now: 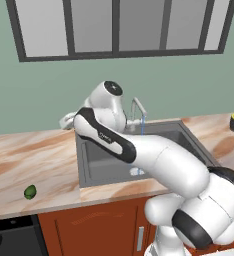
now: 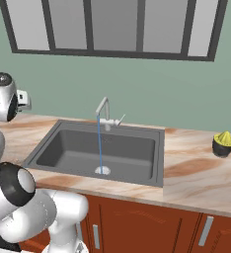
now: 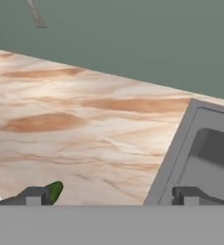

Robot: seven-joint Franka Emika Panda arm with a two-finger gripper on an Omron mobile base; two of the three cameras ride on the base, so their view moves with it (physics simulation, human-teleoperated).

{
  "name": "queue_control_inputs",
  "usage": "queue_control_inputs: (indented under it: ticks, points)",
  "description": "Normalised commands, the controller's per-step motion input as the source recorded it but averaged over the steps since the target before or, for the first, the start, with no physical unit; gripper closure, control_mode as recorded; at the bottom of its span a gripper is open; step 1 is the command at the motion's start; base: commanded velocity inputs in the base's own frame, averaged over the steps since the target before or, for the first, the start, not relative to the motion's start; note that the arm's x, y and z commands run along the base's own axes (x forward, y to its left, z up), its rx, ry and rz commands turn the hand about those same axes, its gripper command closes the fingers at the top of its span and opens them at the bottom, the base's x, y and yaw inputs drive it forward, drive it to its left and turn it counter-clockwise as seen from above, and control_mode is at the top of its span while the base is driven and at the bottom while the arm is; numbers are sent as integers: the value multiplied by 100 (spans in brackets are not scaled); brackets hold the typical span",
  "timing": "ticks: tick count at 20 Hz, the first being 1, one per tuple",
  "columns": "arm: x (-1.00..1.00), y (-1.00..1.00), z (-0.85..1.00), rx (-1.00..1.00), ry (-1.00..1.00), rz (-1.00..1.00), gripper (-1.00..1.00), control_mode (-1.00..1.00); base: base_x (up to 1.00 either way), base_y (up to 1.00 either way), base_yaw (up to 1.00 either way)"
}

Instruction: Turn on the sink faucet. Then move the avocado from the counter to the sink. Turn off the sink. Move the vegetable from the sink to the pot next to the stove. Finally move the pot to the front center burner.

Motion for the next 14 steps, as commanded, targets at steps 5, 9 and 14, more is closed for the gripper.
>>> queue_control_inputs:
  ticks: [5,9,14]
  points:
    - [-14,79,-25,-7,15,-12,-100,-100,0,0,0]
    - [-14,59,-9,0,12,0,-100,-100,0,0,0]
    - [-9,67,-35,0,11,-10,-100,-100,0,0,0]
